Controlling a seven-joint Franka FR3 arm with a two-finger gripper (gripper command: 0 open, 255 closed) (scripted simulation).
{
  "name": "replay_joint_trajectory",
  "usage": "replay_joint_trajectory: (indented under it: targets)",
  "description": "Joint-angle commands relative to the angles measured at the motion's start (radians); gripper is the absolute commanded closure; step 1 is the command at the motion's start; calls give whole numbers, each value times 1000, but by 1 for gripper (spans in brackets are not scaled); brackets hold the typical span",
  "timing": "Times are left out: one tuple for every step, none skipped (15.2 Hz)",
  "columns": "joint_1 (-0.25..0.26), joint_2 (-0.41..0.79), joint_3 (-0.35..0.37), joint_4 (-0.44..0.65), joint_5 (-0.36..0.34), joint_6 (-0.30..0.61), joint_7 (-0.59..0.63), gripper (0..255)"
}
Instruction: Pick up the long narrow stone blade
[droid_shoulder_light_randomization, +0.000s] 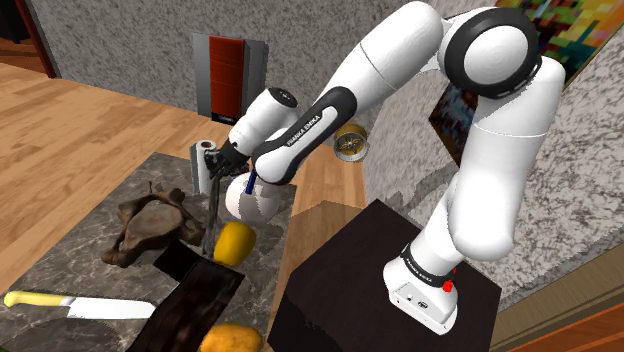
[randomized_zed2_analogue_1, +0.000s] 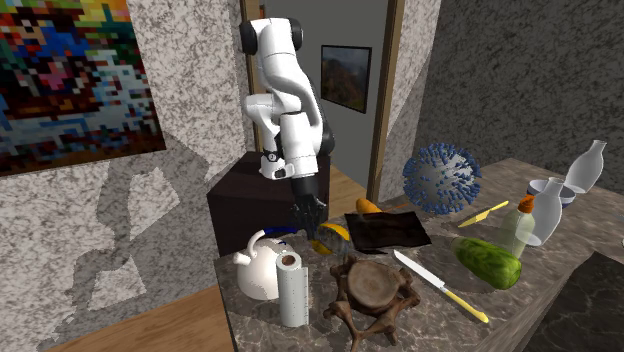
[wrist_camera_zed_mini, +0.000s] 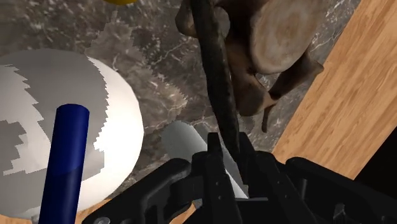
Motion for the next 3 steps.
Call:
replay_joint_trajectory:
  targets:
    - [-2, -26, 3, -1, 2, -25, 1, 255]
    - [-2, -28, 4, -2, 3, -26, 1, 255]
    - [-2, -28, 4, -1, 3, -26, 1, 255]
